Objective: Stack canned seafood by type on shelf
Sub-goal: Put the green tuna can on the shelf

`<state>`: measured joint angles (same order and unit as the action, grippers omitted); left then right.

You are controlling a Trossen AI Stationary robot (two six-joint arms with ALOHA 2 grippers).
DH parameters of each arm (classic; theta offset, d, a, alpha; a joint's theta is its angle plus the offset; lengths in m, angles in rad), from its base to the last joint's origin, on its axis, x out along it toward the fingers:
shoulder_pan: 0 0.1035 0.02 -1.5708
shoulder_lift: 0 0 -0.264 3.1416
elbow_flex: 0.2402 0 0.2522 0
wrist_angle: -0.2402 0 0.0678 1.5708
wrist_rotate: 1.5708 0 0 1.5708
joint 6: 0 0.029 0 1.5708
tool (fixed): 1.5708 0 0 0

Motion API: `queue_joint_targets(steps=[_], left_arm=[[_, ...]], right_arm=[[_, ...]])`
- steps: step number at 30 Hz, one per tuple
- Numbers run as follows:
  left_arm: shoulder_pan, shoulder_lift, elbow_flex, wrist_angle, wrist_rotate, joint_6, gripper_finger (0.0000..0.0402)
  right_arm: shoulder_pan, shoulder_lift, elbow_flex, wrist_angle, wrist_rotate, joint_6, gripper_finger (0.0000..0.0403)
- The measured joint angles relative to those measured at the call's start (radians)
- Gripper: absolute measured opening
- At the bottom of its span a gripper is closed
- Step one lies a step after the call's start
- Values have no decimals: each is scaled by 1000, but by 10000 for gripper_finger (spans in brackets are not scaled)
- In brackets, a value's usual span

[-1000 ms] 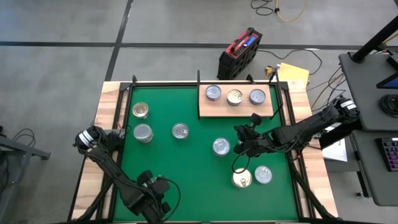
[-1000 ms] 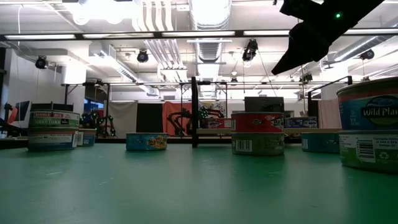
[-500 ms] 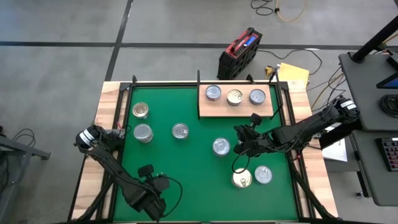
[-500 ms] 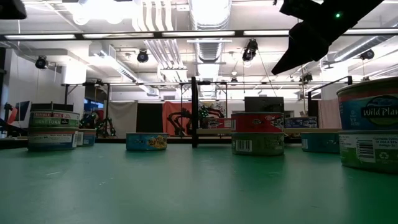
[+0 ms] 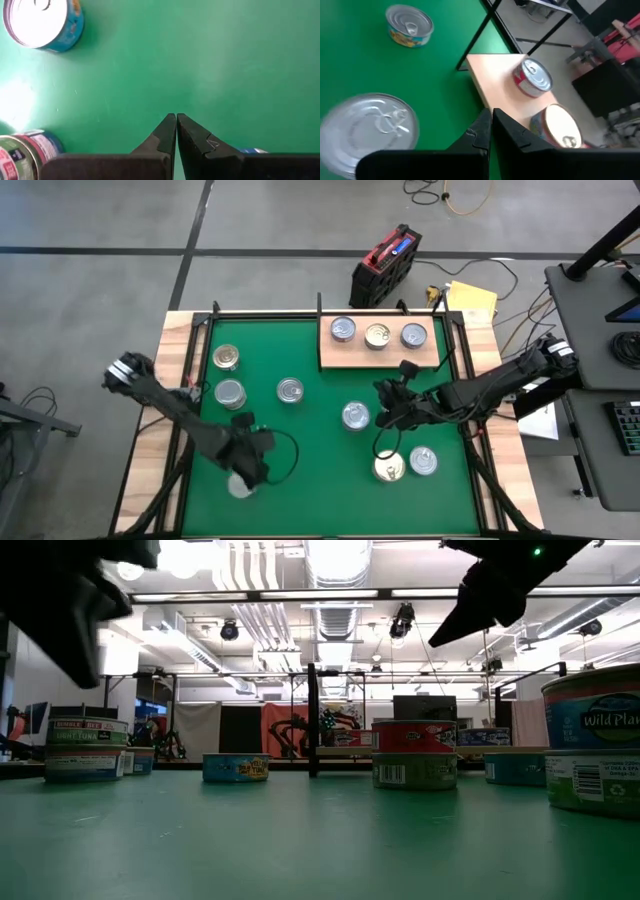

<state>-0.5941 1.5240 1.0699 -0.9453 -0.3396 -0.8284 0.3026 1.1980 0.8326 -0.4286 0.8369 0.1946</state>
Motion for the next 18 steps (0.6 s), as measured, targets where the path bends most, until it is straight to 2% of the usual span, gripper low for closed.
queue_joint_targets(steps=[5, 9, 13, 18], left_arm=[[151, -185, -110, 9, 46, -11, 0], [242, -294, -143, -1, 51, -90, 0], [272, -336, -148, -83, 44, -196, 0], [273, -322, -148, -243, -8, -248, 0]], right_arm=[[-71, -2, 19, 0, -26, -82, 9], [-132, -11, 31, 16, -114, -82, 9], [-140, -13, 30, 19, -201, -25, 9], [-94, -5, 12, 15, -217, 56, 9]])
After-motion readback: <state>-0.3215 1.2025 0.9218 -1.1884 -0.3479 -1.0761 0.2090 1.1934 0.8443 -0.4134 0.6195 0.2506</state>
